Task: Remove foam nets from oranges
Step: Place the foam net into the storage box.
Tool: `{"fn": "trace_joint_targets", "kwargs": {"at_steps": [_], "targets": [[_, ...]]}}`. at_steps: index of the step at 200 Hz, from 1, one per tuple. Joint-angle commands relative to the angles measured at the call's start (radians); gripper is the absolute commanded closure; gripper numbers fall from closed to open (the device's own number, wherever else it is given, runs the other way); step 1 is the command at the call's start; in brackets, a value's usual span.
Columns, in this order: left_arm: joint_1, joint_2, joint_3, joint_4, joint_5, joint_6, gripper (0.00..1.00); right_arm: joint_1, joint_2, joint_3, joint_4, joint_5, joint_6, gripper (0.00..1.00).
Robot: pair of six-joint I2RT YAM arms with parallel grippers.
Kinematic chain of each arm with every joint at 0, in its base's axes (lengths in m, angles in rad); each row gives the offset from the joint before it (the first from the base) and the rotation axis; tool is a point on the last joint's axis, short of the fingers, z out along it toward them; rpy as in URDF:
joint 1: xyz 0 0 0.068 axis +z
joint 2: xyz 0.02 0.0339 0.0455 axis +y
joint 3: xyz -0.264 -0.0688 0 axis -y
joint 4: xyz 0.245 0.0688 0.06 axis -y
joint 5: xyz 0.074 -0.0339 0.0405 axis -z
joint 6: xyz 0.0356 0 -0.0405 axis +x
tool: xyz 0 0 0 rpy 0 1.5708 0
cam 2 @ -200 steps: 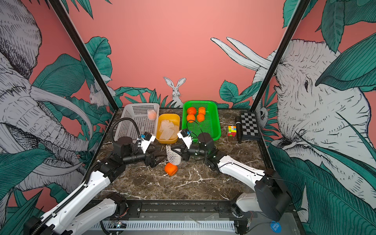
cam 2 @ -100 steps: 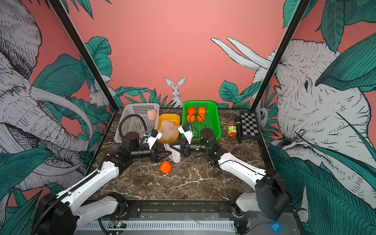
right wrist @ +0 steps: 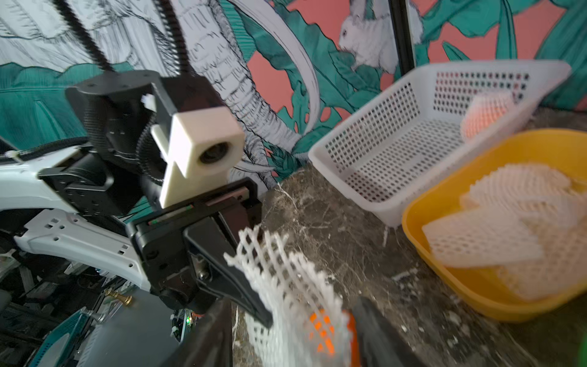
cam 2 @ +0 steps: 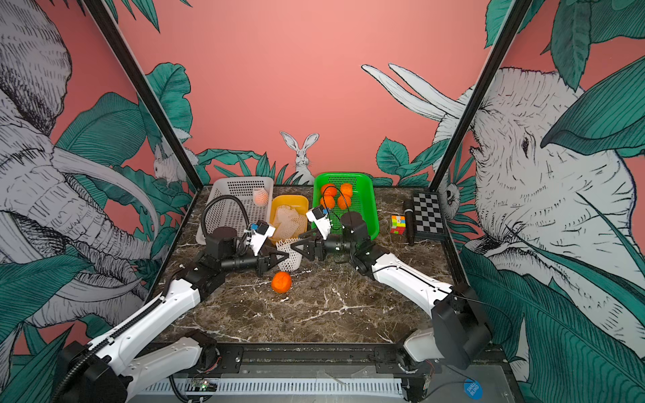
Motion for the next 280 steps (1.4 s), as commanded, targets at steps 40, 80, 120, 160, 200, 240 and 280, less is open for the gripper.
{"fn": "trace_joint_targets", "kwargs": {"at_steps": [40, 80, 120, 160, 200, 240, 280], "targets": [[0.112, 0.458, 0.571, -0.414, -0.192, -0.012, 1.00, -0.051, 0.021, 0.145, -0.315, 0.455, -0.178, 0.22], [0.141, 0.795, 0.973, -0.617, -0.157, -0.042, 1.00, -0.050, 0.181, 0.347, -0.436, 0.591, -0.208, 0.24], [0.163, 1.009, 1.182, -0.642, -0.157, -0.117, 1.00, -0.051, 0.326, 0.476, -0.408, 0.645, -0.226, 0.27], [0.164, 1.182, 1.337, -0.622, -0.107, -0.205, 1.00, -0.061, 0.417, 0.553, -0.373, 0.630, -0.198, 0.33], [0.164, 1.247, 1.364, -0.598, -0.118, -0.214, 0.92, -0.063, 0.466, 0.579, -0.353, 0.614, -0.178, 0.37], [0.169, 1.259, 1.363, -0.656, -0.190, -0.131, 0.60, -0.064, 0.518, 0.603, -0.330, 0.589, -0.146, 0.41], [0.174, 1.227, 1.371, -0.655, -0.209, -0.099, 0.44, -0.063, 0.568, 0.652, -0.354, 0.567, -0.129, 0.42]]}}
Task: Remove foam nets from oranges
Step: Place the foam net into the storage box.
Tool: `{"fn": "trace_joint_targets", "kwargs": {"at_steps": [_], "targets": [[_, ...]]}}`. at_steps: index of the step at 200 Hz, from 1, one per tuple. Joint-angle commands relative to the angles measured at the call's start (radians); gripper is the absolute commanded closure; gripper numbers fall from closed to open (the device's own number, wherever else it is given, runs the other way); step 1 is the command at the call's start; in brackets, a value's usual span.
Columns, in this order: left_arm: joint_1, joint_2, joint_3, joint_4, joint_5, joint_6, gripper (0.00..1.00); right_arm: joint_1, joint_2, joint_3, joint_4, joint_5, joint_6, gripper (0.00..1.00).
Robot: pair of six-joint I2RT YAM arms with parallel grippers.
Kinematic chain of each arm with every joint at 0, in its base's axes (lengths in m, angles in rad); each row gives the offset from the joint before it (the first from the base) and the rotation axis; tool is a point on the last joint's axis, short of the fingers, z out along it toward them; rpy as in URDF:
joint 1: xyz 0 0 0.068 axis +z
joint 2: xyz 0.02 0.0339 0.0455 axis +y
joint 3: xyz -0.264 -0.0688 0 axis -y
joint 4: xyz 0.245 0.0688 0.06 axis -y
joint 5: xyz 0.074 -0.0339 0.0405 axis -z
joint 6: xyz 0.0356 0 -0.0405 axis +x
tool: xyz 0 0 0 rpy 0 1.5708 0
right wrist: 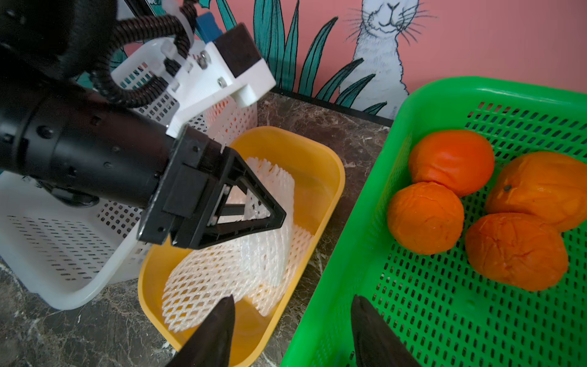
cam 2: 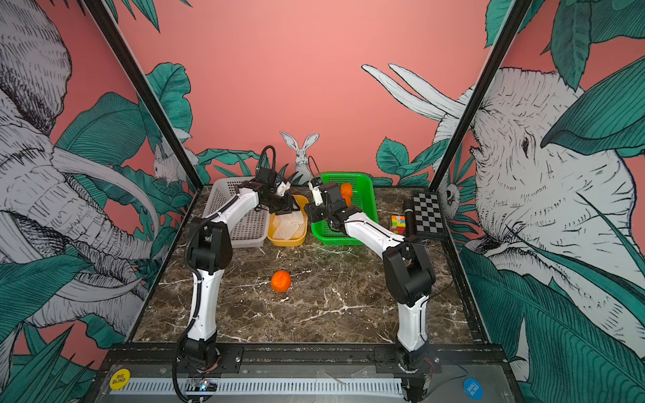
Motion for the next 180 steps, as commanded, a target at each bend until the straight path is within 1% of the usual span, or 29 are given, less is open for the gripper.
{"fn": "trace_joint_targets", "kwargs": {"at_steps": [1, 32, 58, 74, 91, 109, 132, 162, 180], "targets": [[0.011, -0.056, 0.030, -0.035, -0.028, 0.044, 0.44, -0.004, 0.018, 0.036, 0.017, -0.018, 0.019, 0.42], [0.013, -0.090, 0.012, -0.031, -0.056, 0.084, 0.31, -0.004, 0.029, 0.048, 0.021, -0.013, 0.017, 0.42], [0.013, -0.108, -0.008, -0.026, -0.060, 0.109, 0.24, -0.005, 0.044, 0.066, 0.017, -0.016, 0.017, 0.41], [0.013, -0.117, -0.020, -0.013, -0.047, 0.105, 0.19, -0.004, 0.052, 0.076, 0.012, -0.019, 0.017, 0.41], [0.013, -0.134, -0.037, 0.002, -0.042, 0.098, 0.10, -0.004, 0.054, 0.079, 0.015, -0.029, 0.018, 0.41], [0.013, -0.161, -0.059, 0.022, -0.047, 0.095, 0.03, -0.005, 0.052, 0.080, 0.019, -0.035, 0.018, 0.41], [0.015, -0.173, -0.061, 0.021, -0.058, 0.100, 0.01, -0.004, 0.057, 0.085, 0.019, -0.037, 0.019, 0.41], [0.020, -0.167, -0.058, 0.020, -0.044, 0.090, 0.01, -0.004, 0.061, 0.086, 0.023, -0.044, 0.025, 0.41], [0.023, -0.167, -0.059, 0.020, -0.036, 0.081, 0.03, -0.004, 0.062, 0.086, 0.028, -0.053, 0.031, 0.42]]}}
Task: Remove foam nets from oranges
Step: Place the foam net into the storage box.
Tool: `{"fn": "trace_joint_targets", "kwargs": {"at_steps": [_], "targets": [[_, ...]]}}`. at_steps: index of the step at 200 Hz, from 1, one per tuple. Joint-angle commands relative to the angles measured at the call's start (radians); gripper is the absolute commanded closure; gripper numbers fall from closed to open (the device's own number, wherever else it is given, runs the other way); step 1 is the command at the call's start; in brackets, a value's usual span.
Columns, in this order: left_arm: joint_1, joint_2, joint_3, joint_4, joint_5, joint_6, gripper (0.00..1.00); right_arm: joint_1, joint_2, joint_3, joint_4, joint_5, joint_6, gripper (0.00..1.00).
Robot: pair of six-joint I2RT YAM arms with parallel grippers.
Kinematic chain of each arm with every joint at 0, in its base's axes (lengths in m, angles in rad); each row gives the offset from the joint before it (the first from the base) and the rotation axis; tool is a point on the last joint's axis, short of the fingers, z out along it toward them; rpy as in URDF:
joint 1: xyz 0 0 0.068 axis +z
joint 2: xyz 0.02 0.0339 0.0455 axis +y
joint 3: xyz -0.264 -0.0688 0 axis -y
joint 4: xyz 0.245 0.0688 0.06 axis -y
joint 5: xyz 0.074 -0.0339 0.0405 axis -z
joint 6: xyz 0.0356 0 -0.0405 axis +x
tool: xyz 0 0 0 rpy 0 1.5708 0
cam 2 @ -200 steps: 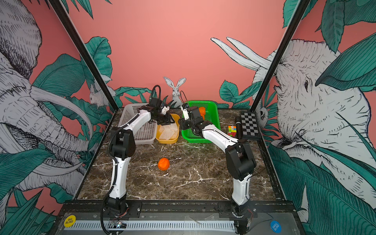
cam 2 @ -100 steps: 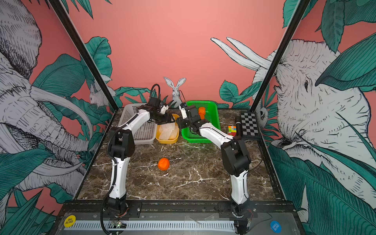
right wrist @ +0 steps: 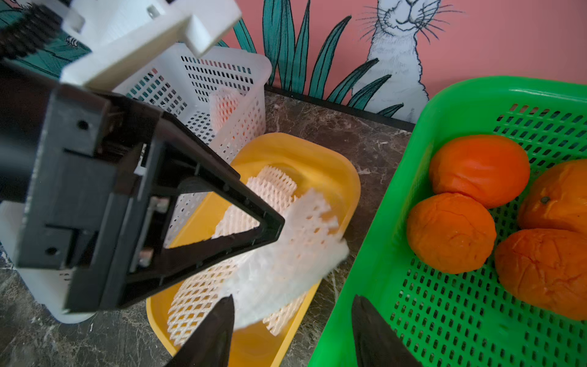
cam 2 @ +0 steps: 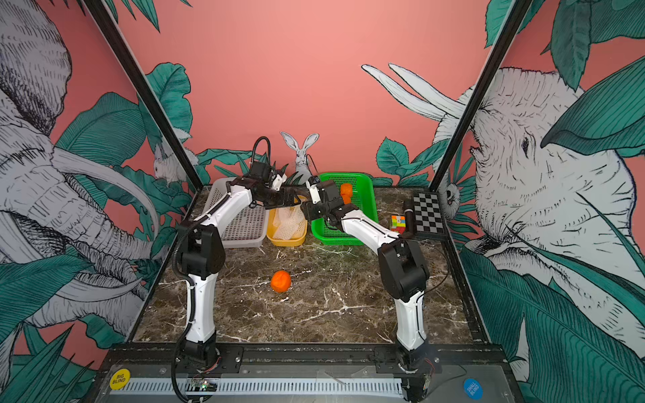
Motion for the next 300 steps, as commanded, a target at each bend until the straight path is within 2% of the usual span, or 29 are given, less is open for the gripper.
{"fn": "trace_joint_targets", "kwargs": {"at_steps": [1, 41, 66, 97, 127, 164, 189, 236, 300], "targets": [[0.013, -0.052, -0.010, 0.004, 0.016, -0.006, 0.03, -0.004, 0.016, 0.026, 0.035, -0.017, 0.013, 0.42], [0.025, -0.081, -0.022, 0.009, 0.024, -0.012, 0.04, -0.003, 0.044, 0.057, 0.001, -0.022, 0.033, 0.50], [0.024, -0.132, -0.062, 0.027, 0.021, -0.021, 0.04, 0.009, 0.021, 0.079, -0.118, 0.066, 0.026, 0.56], [0.024, -0.265, -0.217, 0.107, -0.012, -0.056, 0.02, 0.061, 0.005, 0.131, -0.251, 0.229, 0.024, 0.56], [0.024, -0.408, -0.376, 0.152, -0.042, -0.069, 0.01, 0.087, 0.019, 0.127, -0.270, 0.270, 0.072, 0.55], [0.024, -0.573, -0.620, 0.248, -0.030, -0.115, 0.01, 0.119, 0.079, 0.179, -0.266, 0.272, 0.081, 0.55], [0.024, -0.646, -0.734, 0.284, -0.021, -0.116, 0.01, 0.136, 0.159, 0.262, -0.269, 0.263, 0.063, 0.56], [0.026, -0.724, -0.836, 0.300, -0.018, -0.107, 0.01, 0.146, 0.335, 0.496, -0.377, 0.283, 0.034, 0.58], [0.025, -0.799, -0.930, 0.336, -0.013, -0.125, 0.01, 0.144, 0.487, 0.672, -0.393, 0.243, 0.021, 0.59]]}}
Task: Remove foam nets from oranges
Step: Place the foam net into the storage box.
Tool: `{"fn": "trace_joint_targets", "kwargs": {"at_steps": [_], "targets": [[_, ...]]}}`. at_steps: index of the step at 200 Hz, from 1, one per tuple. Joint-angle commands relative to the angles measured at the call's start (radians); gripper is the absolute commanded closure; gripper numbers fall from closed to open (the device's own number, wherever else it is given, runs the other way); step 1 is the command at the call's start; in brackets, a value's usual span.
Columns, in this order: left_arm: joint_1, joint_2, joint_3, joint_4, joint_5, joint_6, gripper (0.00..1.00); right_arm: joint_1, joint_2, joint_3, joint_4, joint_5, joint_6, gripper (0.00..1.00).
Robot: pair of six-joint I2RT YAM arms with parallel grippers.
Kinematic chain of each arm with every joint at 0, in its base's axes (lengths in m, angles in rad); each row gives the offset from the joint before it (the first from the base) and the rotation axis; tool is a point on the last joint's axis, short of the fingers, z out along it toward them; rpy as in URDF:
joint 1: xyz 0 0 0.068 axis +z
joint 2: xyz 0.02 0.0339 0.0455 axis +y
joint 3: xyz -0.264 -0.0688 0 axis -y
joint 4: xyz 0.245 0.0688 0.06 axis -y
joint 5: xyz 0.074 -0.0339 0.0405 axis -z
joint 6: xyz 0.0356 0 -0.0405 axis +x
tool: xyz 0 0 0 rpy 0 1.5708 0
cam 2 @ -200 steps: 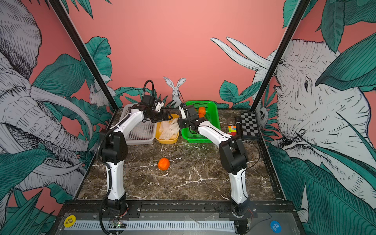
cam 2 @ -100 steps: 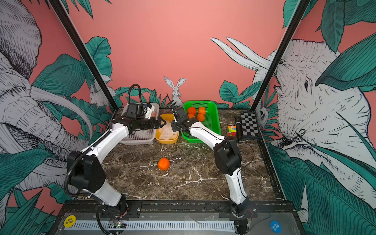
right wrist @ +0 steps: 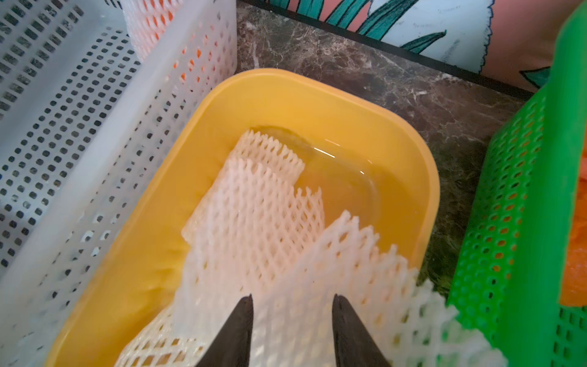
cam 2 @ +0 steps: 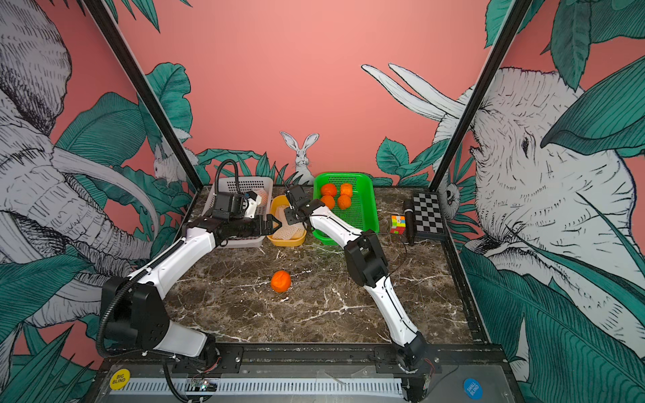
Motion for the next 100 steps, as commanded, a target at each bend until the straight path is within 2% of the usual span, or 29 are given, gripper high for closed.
{"fn": "trace_joint_targets", "kwargs": {"at_steps": [1, 40, 100], "targets": [[0.004, -0.049, -0.041, 0.036, 0.012, -0.019, 0.01, 0.004, 0.037, 0.063, 0.004, -0.021, -0.017, 0.59], [0.004, -0.073, -0.063, 0.042, 0.016, -0.024, 0.01, -0.012, 0.111, 0.144, 0.032, -0.086, -0.018, 0.61], [0.004, -0.101, -0.073, 0.046, 0.011, -0.026, 0.01, -0.030, 0.147, 0.171, 0.101, -0.171, -0.066, 0.62]]}}
